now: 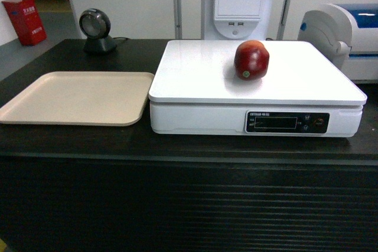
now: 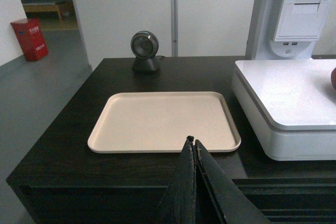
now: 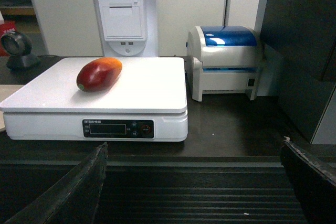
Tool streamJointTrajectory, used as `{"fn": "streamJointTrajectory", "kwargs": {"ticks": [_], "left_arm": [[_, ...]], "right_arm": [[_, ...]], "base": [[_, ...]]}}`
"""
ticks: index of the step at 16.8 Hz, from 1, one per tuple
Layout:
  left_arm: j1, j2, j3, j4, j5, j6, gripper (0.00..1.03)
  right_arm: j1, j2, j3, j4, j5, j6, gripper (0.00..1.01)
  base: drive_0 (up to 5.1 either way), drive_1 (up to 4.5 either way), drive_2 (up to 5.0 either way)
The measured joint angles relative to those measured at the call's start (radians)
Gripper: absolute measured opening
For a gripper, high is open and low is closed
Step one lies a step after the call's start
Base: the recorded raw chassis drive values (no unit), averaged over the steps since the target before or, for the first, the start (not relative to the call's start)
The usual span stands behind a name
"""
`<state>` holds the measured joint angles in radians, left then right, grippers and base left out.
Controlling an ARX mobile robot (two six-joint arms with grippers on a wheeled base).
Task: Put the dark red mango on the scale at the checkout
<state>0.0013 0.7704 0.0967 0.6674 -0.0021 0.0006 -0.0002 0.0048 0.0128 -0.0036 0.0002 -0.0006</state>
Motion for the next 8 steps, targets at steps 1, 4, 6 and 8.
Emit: {"fn": "streamJointTrajectory", "kwargs": {"ticks": [1, 4, 6, 8], "left_arm": [[0.0, -0.034, -0.012, -0.023, 0.0, 0.0, 0.02], [0.0, -0.147, -0.048, -0.097, 0.001, 0.0, 0.02], [0.0, -0.18, -0.088, -0.105, 0.002, 0.0, 0.02], [0.0, -0.264, -0.088, -0.167, 0.002, 0.0, 0.02]], "right_arm": [[0.0, 0.0, 0.0, 0.0, 0.0, 0.0, 0.98], [0.0, 0.0, 0.0, 0.0, 0.0, 0.0, 0.98], [0.0, 0.0, 0.0, 0.0, 0.0, 0.0, 0.98], [0.0, 0.0, 0.0, 0.0, 0.0, 0.0, 0.98]], "base": [[0.0, 0.0, 0.0], [0.0, 0.0, 0.0], [0.0, 0.0, 0.0], [0.0, 0.0, 0.0]]}}
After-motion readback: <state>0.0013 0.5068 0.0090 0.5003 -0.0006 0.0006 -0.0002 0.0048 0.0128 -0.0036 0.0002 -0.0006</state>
